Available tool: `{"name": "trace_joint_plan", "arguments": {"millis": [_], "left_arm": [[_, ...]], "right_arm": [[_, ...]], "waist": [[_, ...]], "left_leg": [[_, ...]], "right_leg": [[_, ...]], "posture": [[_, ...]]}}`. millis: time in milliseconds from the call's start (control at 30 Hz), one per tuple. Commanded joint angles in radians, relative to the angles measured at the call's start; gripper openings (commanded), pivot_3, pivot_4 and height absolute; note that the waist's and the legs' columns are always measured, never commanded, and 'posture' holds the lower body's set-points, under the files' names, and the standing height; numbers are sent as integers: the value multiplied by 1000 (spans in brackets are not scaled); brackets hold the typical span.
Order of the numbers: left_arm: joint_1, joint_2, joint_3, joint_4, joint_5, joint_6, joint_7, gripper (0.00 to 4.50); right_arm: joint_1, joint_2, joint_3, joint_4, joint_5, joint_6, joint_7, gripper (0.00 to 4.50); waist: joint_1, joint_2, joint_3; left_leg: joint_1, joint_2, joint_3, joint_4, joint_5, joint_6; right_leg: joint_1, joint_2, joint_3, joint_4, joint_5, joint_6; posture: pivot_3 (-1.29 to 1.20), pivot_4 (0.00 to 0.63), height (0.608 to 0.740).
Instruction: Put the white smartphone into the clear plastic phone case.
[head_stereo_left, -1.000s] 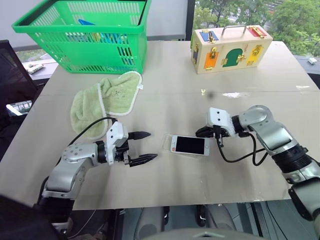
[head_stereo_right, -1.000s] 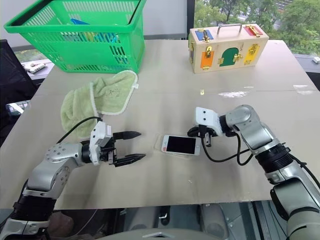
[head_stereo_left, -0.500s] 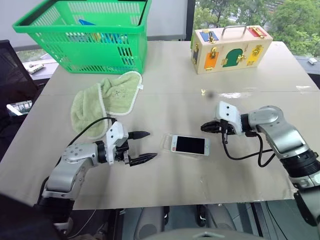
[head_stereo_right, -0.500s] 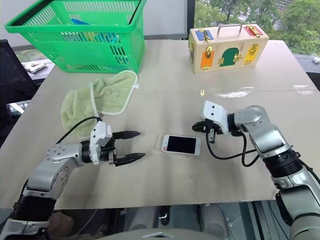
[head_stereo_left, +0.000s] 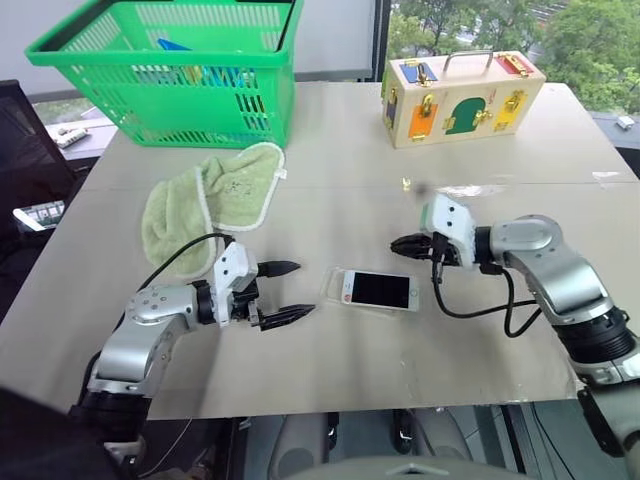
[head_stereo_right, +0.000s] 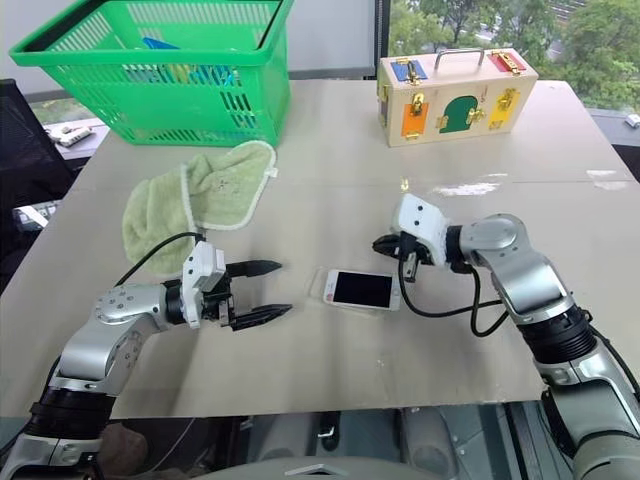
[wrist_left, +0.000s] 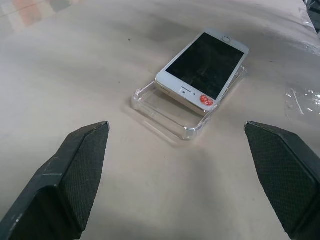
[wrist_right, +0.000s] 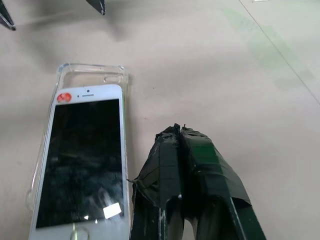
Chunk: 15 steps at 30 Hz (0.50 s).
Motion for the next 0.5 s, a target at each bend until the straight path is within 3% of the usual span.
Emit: {"name": "trace_joint_plan", "arguments": {"millis": [33, 500], "left_arm": [[2, 7, 14, -12, -4, -16, -10, 4500], [-19, 11, 14, 1, 0, -16, -22, 4500]], "right_arm": [[-7, 9, 7, -40, 2, 1, -15, 40], [-28, 80, 104, 5, -47, 8, -41, 40]], "waist": [[-1, 0, 0], [-3, 0, 0]], "left_leg": [[0, 0, 0, 0, 0, 0], [0, 0, 0, 0, 0, 0]], "right_leg": [[0, 0, 0, 0, 0, 0], [0, 0, 0, 1, 0, 0]], "posture": [[0, 150, 740], [0, 150, 740]]}}
